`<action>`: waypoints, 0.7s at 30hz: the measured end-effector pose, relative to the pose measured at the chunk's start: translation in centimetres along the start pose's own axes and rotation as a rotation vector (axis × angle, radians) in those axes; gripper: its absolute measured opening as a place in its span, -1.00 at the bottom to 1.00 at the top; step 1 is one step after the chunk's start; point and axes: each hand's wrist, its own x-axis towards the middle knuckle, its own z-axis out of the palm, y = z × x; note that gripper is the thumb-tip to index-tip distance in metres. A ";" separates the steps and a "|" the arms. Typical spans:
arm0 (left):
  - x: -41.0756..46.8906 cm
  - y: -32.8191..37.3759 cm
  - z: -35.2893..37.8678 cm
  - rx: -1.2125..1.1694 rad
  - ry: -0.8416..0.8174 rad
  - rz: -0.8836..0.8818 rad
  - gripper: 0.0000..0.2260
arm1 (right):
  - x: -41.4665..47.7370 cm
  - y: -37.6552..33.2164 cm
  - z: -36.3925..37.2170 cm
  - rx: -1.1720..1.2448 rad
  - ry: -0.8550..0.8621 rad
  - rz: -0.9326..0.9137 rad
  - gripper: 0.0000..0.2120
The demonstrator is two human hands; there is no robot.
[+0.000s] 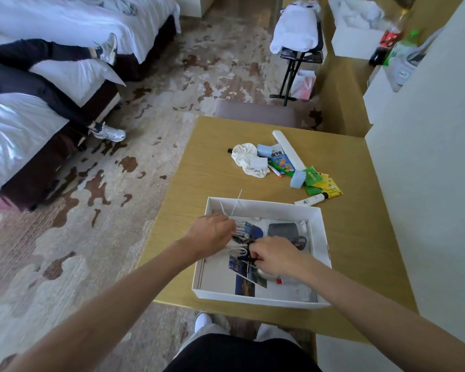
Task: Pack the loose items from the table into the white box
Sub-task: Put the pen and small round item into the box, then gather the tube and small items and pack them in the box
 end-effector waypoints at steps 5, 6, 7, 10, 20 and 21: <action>1.1 -0.1 -0.1 -0.019 -0.001 -0.047 -0.75 | 0.4 0.9 0.0 -0.016 0.130 -0.063 -0.86; 1.5 -0.1 -0.2 -0.033 0.009 -0.034 -0.75 | 0.2 1.4 -0.3 0.026 0.168 -0.046 -0.88; 1.9 -0.1 -0.2 -0.045 0.022 -0.019 -0.76 | 0.0 2.0 -0.8 0.074 0.204 -0.020 -0.90; 3.2 0.1 -0.5 -0.085 0.057 0.009 -0.78 | -0.8 3.9 -2.2 0.207 0.321 0.094 -0.94; 11.1 2.3 -1.1 -0.427 -0.138 -0.044 -0.81 | -1.9 11.0 -6.3 0.635 0.670 0.438 -0.93; 12.1 2.4 -1.0 -0.451 -0.161 -0.066 -0.81 | -1.6 11.9 -6.3 0.641 0.669 0.467 -0.92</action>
